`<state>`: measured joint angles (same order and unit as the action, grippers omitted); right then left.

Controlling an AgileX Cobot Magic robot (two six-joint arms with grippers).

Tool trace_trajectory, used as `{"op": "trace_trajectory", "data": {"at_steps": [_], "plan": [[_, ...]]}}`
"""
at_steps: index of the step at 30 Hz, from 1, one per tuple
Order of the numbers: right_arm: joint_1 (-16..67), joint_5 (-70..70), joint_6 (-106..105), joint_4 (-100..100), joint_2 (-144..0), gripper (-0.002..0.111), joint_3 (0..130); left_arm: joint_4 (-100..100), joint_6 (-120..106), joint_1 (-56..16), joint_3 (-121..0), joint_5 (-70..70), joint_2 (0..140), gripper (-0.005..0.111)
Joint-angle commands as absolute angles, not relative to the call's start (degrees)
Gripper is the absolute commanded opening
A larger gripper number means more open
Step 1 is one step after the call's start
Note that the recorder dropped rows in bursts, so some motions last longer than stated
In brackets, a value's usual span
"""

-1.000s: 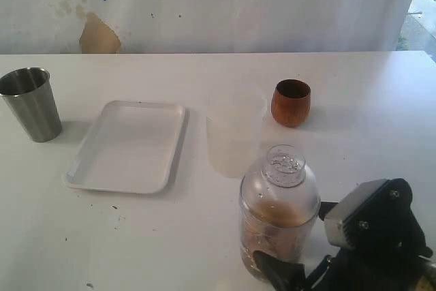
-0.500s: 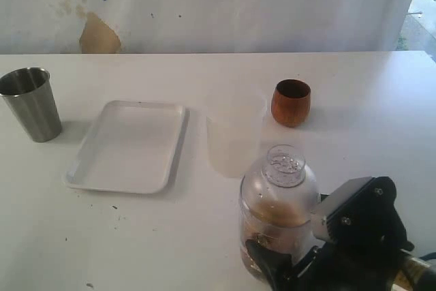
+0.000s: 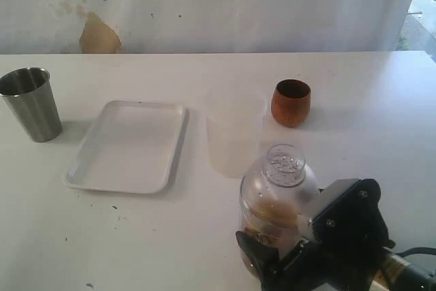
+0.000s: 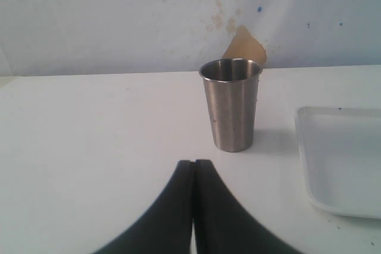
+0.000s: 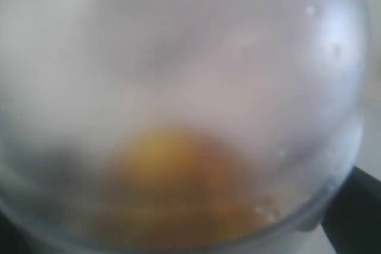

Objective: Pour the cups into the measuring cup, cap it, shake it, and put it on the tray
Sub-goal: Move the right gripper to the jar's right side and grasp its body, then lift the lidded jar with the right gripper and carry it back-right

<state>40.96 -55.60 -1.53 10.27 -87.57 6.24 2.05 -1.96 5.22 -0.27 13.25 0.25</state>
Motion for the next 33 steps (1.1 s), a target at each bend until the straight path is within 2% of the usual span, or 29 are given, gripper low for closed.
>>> {"op": "trace_trajectory", "data": {"at_steps": [1, 10, 20, 22, 24, 25, 26, 27, 28, 29, 33], "plan": [[40.5, -59.8, -1.1, 10.6, -91.0, 0.105, 6.2, 1.3, -1.8, 5.0, 0.0, 13.4, 0.0, 0.000], [40.5, -65.1, -0.9, 10.6, -92.1, 0.093, 6.4, 1.3, -1.8, 5.0, 0.0, 13.4, 0.0, 0.000], [40.5, -62.6, -0.9, 10.6, -94.2, 0.092, 9.3, 1.3, -1.8, 5.0, 0.0, 13.4, 0.0, 0.000], [40.5, -62.6, -0.9, 10.6, -94.4, 0.088, 9.3, 1.3, -1.8, 5.0, 0.0, 13.4, 0.0, 0.000], [40.6, -62.6, -0.7, 10.5, -94.4, 0.075, 9.3, 1.3, -1.8, 5.0, 0.0, 13.4, 0.0, 0.000], [40.6, -62.3, 1.5, 10.5, -94.4, 0.054, 9.3, 1.3, -1.8, 5.0, 0.0, 13.4, 0.0, 0.000], [40.6, -62.2, 2.8, 10.5, -94.4, 0.040, 9.3, 1.3, -1.8, 5.0, 0.0, 13.4, 0.0, 0.000], [40.6, -61.9, 3.3, 10.5, -94.4, 0.016, 9.3, 1.3, -1.8, 5.0, 0.0, 13.4, 0.0, 0.000], [40.6, -61.4, 3.3, 10.5, -94.4, 0.004, 9.3, 1.3, -1.8, 5.0, 0.0, 13.4, 0.0, 0.000], [40.6, -60.3, 3.3, 10.7, -94.4, 0.001, 9.3, 1.3, -1.8, 5.0, 0.0, 13.4, 0.0, 0.000], [40.6, -60.7, -0.9, 10.9, -94.4, 0.001, 9.4, 1.3, -1.8, 5.0, 0.0, 13.4, 0.0, 0.000]]}}
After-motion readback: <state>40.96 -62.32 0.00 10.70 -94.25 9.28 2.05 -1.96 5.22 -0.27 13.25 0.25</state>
